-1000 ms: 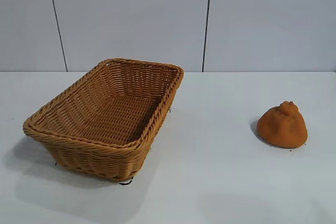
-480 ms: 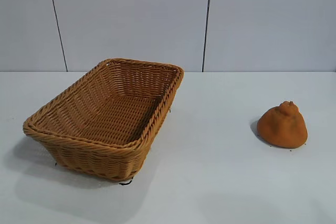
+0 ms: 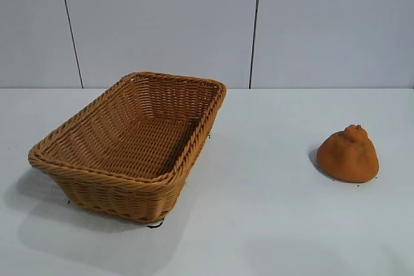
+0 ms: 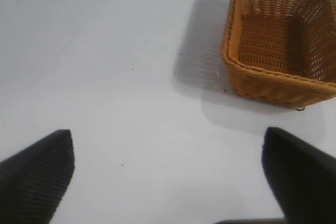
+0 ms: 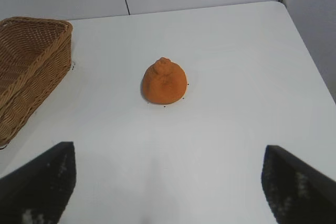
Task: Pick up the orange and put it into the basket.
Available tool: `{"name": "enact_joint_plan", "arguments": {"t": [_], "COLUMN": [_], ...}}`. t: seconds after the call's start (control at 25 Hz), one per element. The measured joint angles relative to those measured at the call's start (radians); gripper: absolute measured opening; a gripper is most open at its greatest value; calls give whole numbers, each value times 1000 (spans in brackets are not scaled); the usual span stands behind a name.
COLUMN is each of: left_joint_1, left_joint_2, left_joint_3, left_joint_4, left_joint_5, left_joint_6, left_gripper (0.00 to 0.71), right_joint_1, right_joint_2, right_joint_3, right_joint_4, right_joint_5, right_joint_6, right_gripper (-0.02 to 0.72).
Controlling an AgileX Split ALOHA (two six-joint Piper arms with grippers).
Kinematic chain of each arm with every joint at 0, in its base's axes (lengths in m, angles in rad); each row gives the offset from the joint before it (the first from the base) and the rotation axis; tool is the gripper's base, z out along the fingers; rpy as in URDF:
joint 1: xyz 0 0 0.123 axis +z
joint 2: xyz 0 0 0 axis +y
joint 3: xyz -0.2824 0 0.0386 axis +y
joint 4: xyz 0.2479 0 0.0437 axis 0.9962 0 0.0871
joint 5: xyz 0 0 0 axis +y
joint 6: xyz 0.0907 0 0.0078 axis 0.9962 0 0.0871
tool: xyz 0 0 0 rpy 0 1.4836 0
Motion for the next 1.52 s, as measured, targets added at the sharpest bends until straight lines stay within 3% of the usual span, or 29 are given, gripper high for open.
{"name": "enact_joint_plan", "arguments": {"t": [0.44, 0.84, 1.28, 1.4, 1.52], "left_joint_1": [0, 0, -2, -43, -141], "left_joint_2": [43, 504, 1006, 1082, 1129], "left_joint_3": [-51, -303, -512, -549, -557], "left_joint_4": [36, 37, 34, 34, 34], "left_joint_5": [-4, -37, -189, -198, -209], "left_joint_6": [0, 0, 0, 12, 21], "left_gripper": [697, 697, 697, 697, 697], "right_joint_1": [0, 0, 0, 0, 0], "right_joint_2": [0, 0, 0, 0, 0], "right_joint_3": [0, 0, 0, 0, 0], "right_joint_4": [0, 0, 0, 0, 0], "right_joint_5": [0, -1, -1, -1, -1], "right_joint_6": [0, 0, 0, 0, 0], "right_gripper": [659, 659, 659, 659, 659]}}
